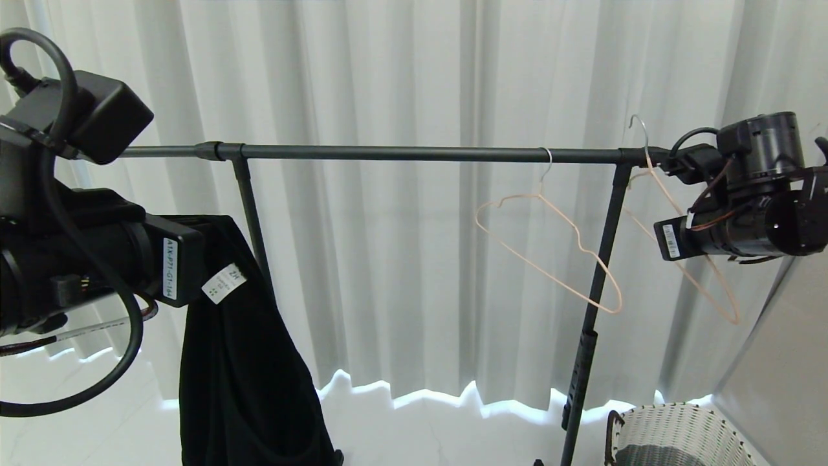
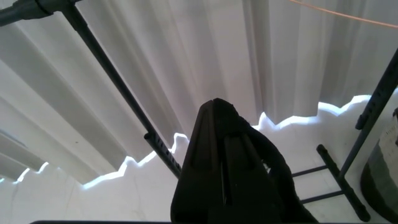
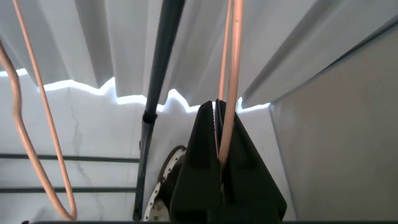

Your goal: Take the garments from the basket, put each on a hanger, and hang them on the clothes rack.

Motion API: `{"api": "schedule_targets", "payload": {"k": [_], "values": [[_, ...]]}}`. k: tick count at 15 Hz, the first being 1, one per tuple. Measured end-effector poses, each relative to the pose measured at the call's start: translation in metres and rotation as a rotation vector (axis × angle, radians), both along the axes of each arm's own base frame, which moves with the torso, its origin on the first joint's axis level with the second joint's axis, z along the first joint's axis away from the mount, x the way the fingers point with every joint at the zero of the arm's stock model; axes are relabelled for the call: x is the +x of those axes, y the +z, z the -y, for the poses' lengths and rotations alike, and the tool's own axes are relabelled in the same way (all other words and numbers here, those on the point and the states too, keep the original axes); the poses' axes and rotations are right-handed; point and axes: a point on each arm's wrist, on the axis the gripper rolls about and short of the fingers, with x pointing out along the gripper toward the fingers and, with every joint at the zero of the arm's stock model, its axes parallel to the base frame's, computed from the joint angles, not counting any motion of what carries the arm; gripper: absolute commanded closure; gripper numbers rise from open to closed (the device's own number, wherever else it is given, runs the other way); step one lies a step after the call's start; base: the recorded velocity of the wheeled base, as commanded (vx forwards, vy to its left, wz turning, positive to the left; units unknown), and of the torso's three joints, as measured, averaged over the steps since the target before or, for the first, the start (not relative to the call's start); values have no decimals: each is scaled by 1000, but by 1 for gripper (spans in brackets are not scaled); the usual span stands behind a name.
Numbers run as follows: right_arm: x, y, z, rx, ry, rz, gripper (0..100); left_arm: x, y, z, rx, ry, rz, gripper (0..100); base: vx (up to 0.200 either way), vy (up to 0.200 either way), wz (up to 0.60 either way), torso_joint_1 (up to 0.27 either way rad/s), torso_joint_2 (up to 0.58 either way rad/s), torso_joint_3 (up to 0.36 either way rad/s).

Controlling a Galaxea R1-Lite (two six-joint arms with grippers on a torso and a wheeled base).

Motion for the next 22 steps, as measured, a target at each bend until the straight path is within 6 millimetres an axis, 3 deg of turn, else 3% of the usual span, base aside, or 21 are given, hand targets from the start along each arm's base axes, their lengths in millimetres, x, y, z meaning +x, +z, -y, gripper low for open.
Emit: {"api": "schedule_targets", "payload": {"k": [7,17,22], "values": [[-35,5,13,9,-8,-34,100,1,-4,0,6,2,-13,100,0,0,0,0,0,0],[-100,29,27,216,-34,-64,100,3,-8,1,22,1,-27,100,0,0,0,0,0,0],[-128,19,31,219,-15,-80,100,3,-8,1,36,-2,-23,100,-120,0,0,3,0,0]]}}
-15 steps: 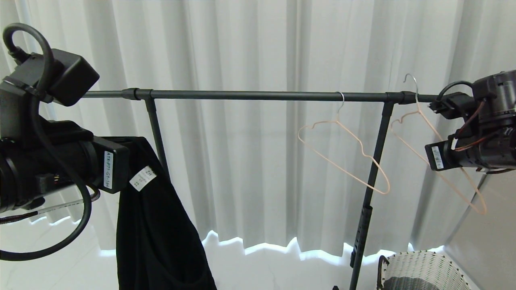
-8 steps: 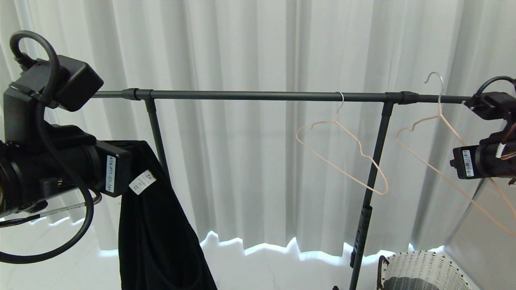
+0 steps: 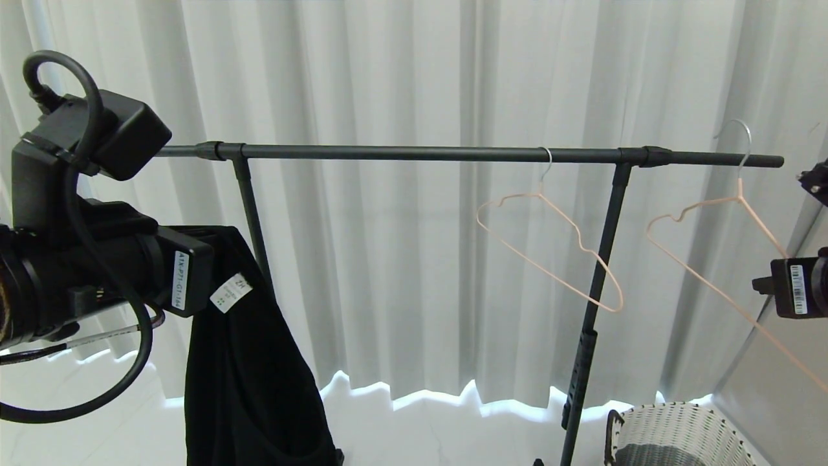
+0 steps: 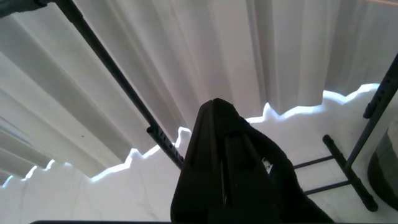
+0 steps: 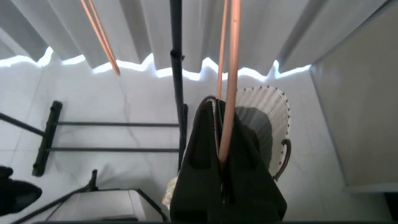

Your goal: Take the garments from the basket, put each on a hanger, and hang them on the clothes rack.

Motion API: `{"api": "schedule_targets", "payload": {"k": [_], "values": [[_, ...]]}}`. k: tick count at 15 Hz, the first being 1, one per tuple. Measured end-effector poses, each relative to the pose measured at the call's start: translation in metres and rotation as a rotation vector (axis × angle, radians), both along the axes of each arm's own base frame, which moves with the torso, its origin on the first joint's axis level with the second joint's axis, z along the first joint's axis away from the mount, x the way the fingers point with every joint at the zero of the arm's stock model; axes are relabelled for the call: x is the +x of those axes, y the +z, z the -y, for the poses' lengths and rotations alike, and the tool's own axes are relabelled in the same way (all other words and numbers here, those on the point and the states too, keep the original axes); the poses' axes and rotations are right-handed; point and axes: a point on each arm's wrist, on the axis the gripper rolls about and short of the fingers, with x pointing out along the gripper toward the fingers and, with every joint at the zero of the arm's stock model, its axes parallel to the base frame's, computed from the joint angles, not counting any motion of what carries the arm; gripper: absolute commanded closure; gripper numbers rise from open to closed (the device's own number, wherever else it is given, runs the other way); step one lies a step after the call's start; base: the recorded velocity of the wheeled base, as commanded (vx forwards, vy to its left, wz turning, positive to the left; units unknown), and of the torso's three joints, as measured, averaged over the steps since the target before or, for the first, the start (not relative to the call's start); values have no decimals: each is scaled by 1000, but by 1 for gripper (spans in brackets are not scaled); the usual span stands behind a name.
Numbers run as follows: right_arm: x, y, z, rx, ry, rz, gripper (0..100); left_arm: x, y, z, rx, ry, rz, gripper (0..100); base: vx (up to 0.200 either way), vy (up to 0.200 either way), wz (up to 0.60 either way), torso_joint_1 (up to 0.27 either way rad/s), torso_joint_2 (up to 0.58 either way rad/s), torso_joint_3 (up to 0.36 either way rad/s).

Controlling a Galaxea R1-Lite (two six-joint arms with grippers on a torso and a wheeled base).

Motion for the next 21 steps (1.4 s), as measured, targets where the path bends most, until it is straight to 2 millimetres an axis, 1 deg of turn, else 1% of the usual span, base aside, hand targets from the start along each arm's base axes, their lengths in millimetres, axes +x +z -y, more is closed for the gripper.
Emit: {"api": "schedule_targets", "payload": {"k": [2,6,9,11,13,14,17,19,21], "values": [[-6,-2,1,-1,7,3,100,0,0,0,7,-2,0,100,-200,0,0,12,0,2],[-13,2,2,27,45,21,100,1,-1,1,8,-2,-3,100,-200,0,0,-1,-4,1],[-22,9,-1,63,107,68,100,3,-4,2,12,-6,-16,100,0,0,0,0,0,0],[-31,16,-7,105,193,142,100,6,-7,4,18,-8,-28,100,0,0,0,0,0,0],[-43,17,-13,117,296,172,100,9,-10,7,26,-15,-45,100,0,0,0,0,0,0],[-49,16,-15,123,349,175,100,11,-12,9,30,-17,-51,100,0,0,0,0,0,0],[-66,2,-19,188,553,125,100,19,-16,14,41,-20,-74,100,0,0,0,0,0,0],[-73,-10,-20,238,685,70,100,28,-18,19,41,-12,-91,100,0,0,0,0,0,0],[-78,-21,-21,246,772,51,100,37,-17,29,4,-12,-104,100,0,0,0,0,0,0]]}}
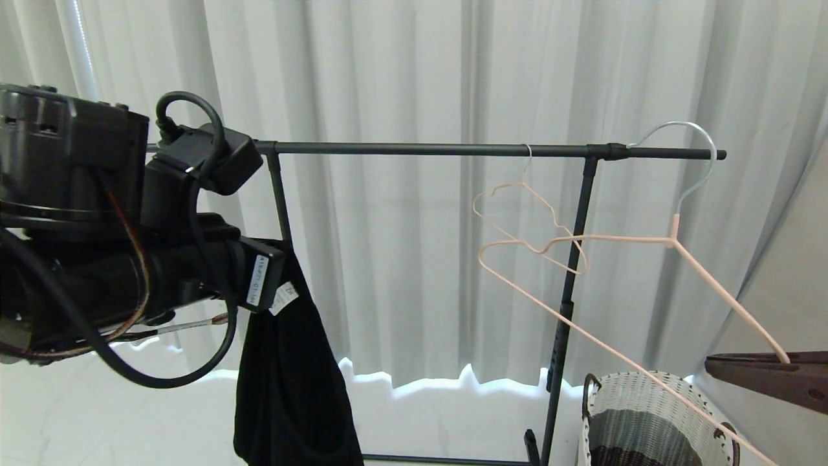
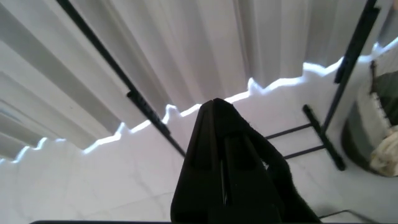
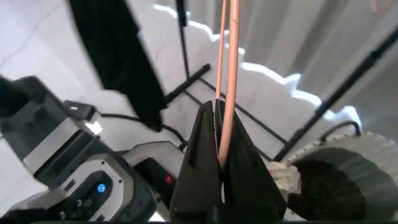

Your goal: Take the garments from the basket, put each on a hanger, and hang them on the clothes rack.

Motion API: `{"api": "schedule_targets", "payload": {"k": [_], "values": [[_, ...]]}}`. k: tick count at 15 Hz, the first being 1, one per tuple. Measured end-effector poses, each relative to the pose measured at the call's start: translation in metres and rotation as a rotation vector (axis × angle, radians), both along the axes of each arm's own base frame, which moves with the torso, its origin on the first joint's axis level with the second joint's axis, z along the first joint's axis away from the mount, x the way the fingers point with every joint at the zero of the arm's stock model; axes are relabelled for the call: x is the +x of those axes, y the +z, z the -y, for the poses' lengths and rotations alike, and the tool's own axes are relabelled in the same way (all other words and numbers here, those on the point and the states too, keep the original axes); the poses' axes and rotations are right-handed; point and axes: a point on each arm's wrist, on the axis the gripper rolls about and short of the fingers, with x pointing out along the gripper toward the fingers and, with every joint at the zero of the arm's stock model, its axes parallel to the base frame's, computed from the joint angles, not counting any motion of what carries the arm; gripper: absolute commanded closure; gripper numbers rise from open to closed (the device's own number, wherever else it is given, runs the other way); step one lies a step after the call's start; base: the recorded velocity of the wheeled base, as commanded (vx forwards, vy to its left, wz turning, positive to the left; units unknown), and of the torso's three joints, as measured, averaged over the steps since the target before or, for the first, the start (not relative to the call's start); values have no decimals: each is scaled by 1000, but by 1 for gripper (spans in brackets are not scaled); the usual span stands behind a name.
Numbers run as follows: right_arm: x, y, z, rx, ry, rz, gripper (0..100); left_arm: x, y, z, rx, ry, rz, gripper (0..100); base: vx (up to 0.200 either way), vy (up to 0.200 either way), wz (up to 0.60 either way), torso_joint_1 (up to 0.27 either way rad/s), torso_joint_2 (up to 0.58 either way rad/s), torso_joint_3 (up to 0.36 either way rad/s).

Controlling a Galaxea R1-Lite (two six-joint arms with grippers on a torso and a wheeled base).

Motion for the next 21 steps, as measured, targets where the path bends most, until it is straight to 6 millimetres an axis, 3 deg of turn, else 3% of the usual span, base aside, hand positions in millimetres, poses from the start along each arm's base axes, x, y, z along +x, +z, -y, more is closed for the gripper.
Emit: {"api": "schedule_targets", "payload": {"k": [6,12,15,21], "values": [[-12,-16,-22,50,253,15,100,30,7,36,-100,82,1,100,0,0,0,0,0,0],[-9,-17,-34,83,341,-5,100,41,-2,45,-94,88,-29,100,0,0,0,0,0,0],[-7,-21,-39,76,357,-18,100,42,-8,47,-114,106,-66,100,0,0,0,0,0,0],[17,-23,-64,163,321,16,100,35,-9,57,-113,69,-74,100,0,0,0,0,0,0]]}}
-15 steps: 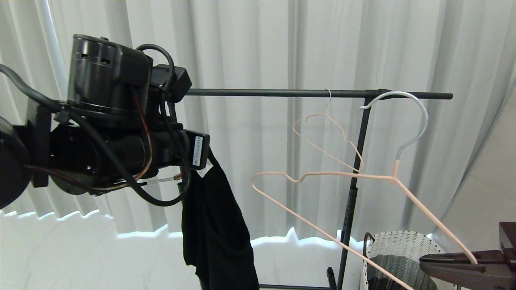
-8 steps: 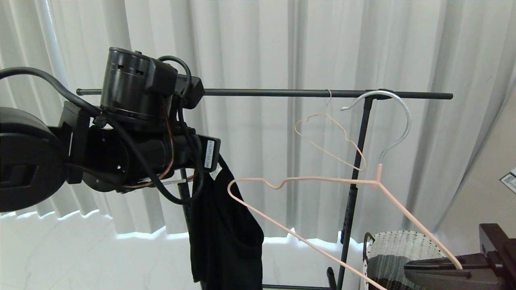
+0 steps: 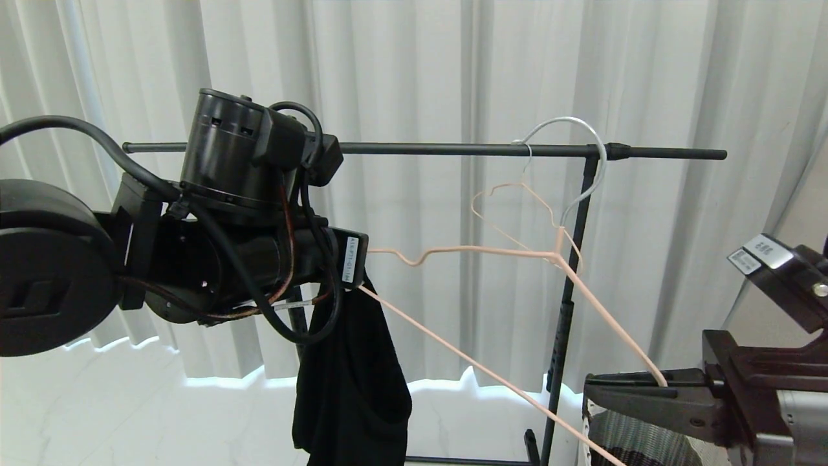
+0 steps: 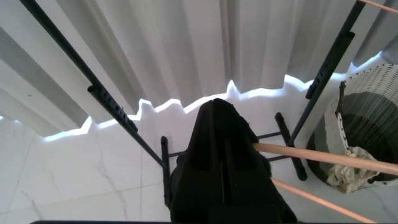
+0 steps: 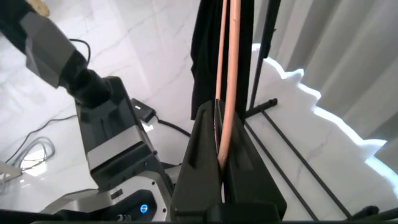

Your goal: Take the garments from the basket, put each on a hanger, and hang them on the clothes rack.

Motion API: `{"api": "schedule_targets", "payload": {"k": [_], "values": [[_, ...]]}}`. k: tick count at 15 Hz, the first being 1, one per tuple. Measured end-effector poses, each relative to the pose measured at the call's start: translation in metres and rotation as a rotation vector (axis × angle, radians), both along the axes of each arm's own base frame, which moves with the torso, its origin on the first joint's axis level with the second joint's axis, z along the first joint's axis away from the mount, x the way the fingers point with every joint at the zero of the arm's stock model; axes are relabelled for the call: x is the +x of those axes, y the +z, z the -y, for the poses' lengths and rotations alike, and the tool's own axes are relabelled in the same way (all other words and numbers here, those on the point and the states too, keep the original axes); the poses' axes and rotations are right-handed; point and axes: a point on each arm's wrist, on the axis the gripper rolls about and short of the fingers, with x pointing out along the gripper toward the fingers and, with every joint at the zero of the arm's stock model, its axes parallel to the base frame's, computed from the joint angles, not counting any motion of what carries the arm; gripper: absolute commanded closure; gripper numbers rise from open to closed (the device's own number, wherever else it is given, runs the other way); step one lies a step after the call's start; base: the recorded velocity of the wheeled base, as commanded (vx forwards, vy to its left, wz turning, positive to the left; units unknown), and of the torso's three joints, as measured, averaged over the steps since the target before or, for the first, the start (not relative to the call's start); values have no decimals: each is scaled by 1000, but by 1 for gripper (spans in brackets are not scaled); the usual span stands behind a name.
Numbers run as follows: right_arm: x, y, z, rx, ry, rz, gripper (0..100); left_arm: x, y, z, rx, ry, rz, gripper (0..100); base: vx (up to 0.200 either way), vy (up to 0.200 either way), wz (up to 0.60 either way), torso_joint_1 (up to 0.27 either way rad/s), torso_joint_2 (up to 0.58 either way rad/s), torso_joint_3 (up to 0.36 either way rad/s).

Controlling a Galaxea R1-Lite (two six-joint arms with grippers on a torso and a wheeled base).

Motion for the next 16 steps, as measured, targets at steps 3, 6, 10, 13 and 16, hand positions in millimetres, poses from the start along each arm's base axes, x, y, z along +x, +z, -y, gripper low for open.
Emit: {"api": "schedule_targets", "payload": {"k": [3,6,10,13,16], "values": [[5,-5,-4,-19,-12,-18,100,0,1,0,-2,1,2,100,0,0,0,0,0,0],[11,-4,-10,15,-23,-12,100,0,0,0,-2,2,2,100,0,0,0,0,0,0],[19,-7,-20,18,-21,-20,100,-7,3,5,-9,-30,9,100,0,0,0,0,0,0],[25,-10,-28,18,-15,-21,100,-14,6,11,-22,-60,14,100,0,0,0,0,0,0],[32,-14,-38,21,-13,-22,100,-23,10,18,-51,-89,19,100,0,0,0,0,0,0]]}}
